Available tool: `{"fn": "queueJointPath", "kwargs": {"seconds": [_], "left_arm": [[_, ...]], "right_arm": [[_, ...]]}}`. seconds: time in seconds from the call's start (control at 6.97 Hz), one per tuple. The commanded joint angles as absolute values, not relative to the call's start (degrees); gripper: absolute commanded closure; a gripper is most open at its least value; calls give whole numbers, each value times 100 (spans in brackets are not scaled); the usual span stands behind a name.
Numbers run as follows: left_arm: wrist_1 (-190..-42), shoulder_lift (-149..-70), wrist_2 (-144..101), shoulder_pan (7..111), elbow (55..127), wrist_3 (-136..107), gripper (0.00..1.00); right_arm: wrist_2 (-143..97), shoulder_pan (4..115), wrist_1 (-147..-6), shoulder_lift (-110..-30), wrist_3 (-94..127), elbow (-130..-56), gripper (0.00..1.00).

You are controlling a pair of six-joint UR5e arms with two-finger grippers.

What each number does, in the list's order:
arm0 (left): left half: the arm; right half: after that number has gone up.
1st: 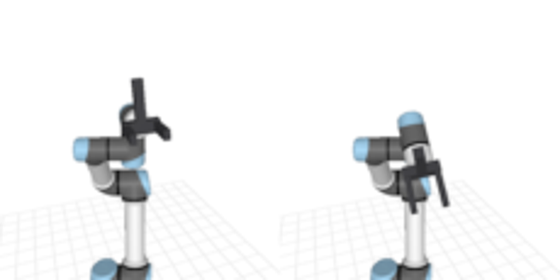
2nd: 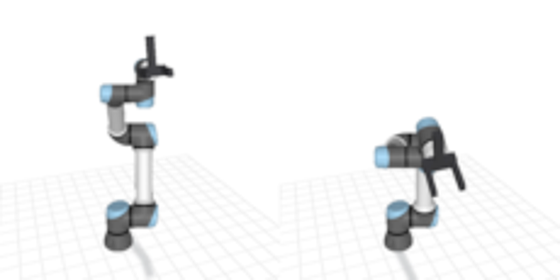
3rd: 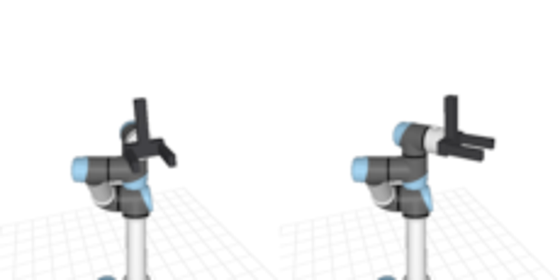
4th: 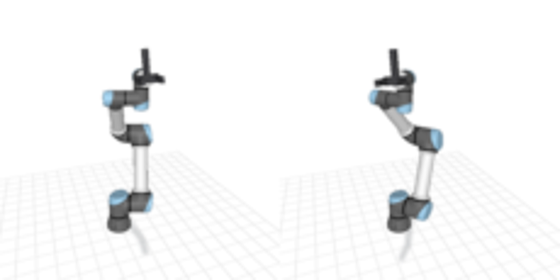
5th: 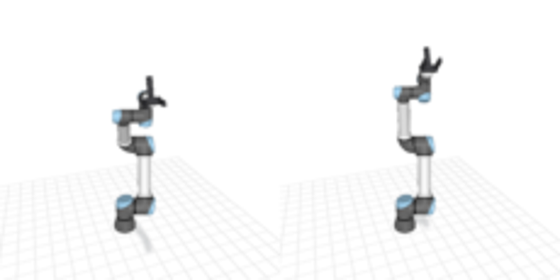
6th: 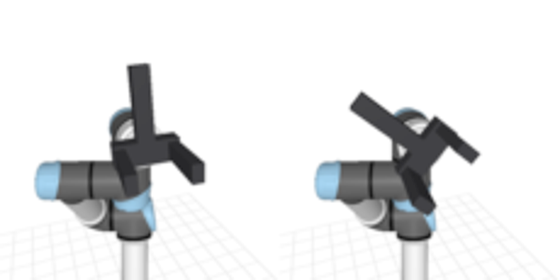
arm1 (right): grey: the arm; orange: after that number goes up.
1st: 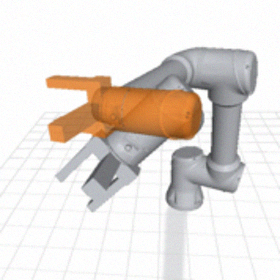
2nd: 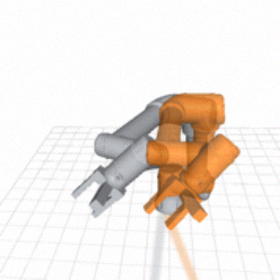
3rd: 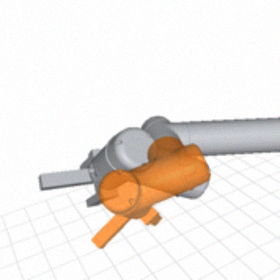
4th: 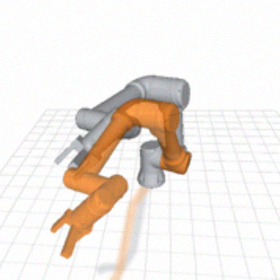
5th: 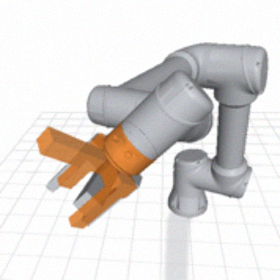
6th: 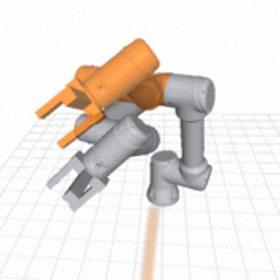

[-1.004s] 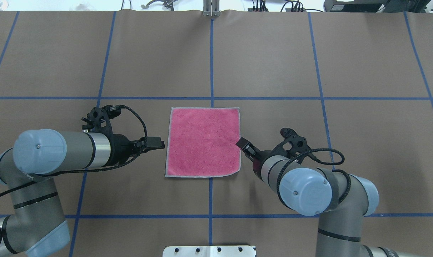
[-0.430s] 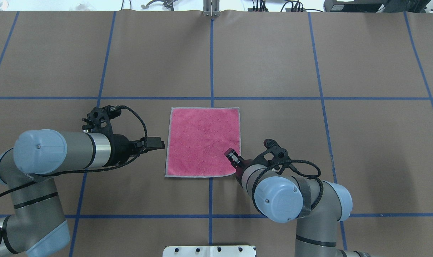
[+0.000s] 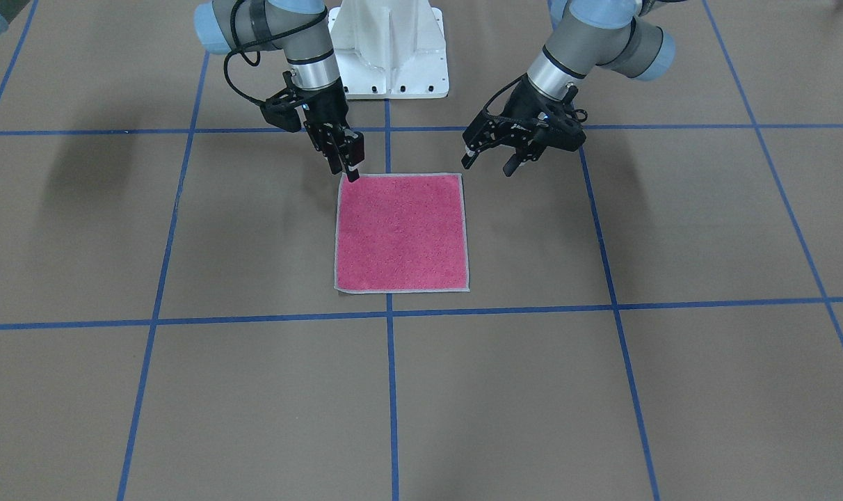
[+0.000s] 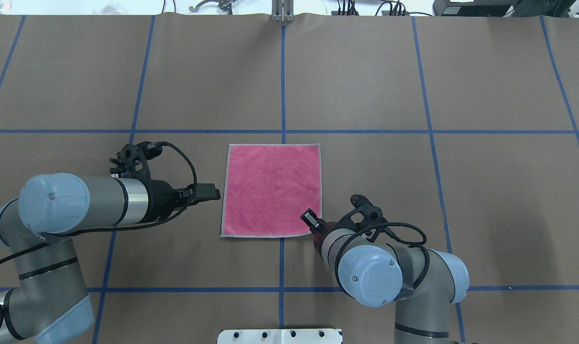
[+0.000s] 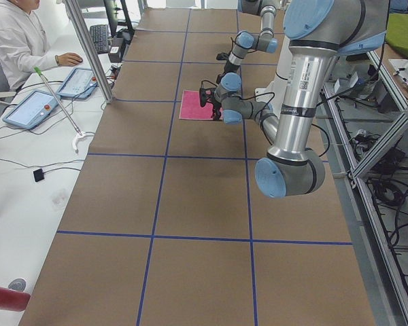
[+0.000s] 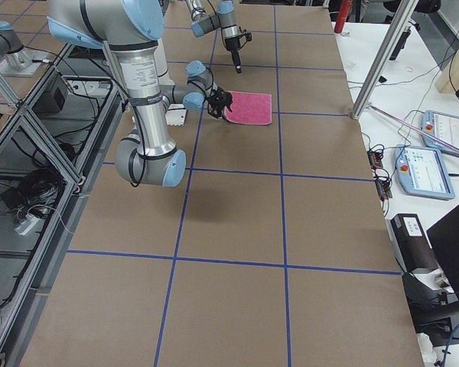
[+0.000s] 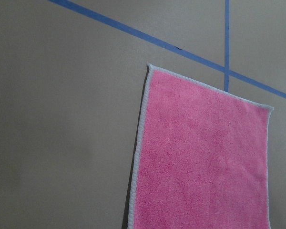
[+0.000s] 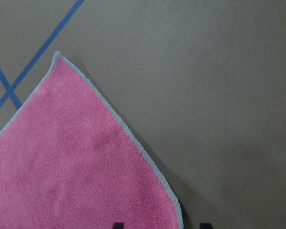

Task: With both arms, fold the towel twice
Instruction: 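Lower the left gripper onto the near corner while the right gripper holds its corner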

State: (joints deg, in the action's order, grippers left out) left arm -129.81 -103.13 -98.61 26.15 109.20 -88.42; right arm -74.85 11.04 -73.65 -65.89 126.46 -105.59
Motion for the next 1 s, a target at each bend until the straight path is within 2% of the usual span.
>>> {"fn": "queueJointPath", "kwargs": {"seconds": [0.0,0.57,0.72,0.86], "left_arm": [[-12981,-10310,-9861,2610,10907,-8842,0],[-12981,-10301,-9861,2610,10907,-8842,0],[-12981,-10309,-9861,2610,10907,-8842,0],[-12981,-10310,-9861,2610,10907,-8842,0]], "right_arm": [[-7410,1046,-7365,-6574,12647,-10547,50],[-7392,1046,-7365,-6601,12621,-10451,55],[-7392,1046,-7365,-6592,12621,-10450,66],[-7392,1055,-7365,-6583,12621,-10459,93]]}}
